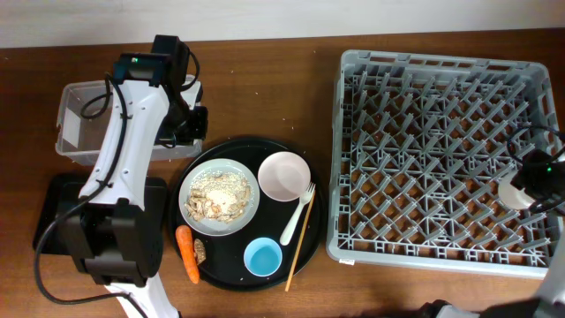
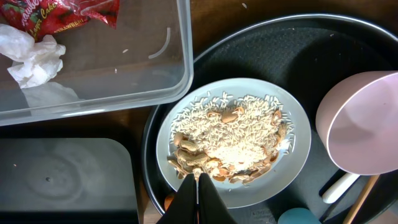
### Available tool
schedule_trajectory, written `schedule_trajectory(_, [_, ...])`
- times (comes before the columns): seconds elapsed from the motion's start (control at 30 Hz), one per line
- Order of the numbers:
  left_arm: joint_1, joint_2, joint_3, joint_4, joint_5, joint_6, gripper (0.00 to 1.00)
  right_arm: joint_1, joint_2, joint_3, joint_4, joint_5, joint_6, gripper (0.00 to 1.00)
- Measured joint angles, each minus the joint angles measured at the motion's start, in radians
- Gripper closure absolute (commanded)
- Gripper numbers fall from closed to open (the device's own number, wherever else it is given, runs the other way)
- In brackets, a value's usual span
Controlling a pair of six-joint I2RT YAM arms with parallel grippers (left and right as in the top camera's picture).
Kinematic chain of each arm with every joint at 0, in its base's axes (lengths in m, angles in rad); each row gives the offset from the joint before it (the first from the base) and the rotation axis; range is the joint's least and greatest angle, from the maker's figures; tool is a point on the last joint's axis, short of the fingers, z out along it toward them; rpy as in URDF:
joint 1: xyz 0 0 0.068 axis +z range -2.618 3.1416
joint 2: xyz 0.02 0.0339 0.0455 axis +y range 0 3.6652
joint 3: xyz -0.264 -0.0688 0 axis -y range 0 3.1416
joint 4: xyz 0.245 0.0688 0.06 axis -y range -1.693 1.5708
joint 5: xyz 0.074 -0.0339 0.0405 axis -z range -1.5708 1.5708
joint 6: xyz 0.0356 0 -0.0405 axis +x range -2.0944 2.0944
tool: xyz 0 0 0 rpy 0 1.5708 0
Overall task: Sort waste into correct bins and load items into the dishwasher rack
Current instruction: 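Place the white cup upside down in the rack's right corner with right gripper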
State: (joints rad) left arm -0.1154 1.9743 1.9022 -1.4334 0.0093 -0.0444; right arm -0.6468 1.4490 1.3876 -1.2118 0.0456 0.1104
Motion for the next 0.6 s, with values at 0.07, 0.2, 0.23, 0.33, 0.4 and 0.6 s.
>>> schedule_trajectory(0.07, [0.0,0.0,0.0,0.0,0.0,-0.002,0.96,-0.023,0.029,0.0,-0.006,0.0,0.01,0.96])
schedule_trajectory(0.2, [0.0,0.0,0.0,0.001,0.0,-0.002,0.96,-0.048,0.054,0.0,-0.018,0.0,0.019,0.96])
schedule_trajectory(0.23, [0.0,0.0,0.0,0.001,0.0,-0.002,0.96,-0.051,0.058,0.0,-0.019,0.0,0.02,0.96])
schedule_trajectory(0.33, [0.0,0.0,0.0,0.001,0.0,-0.002,0.96,-0.053,0.076,0.0,-0.026,0.0,0.025,0.96])
schedule_trajectory(0.4, [0.0,0.0,0.0,0.001,0.0,-0.002,0.96,-0.053,0.089,0.0,-0.027,0.0,0.026,0.96])
schedule_trajectory(0.6, [0.0,0.0,0.0,0.001,0.0,-0.002,0.96,-0.053,0.13,0.0,-0.034,0.001,0.035,0.92])
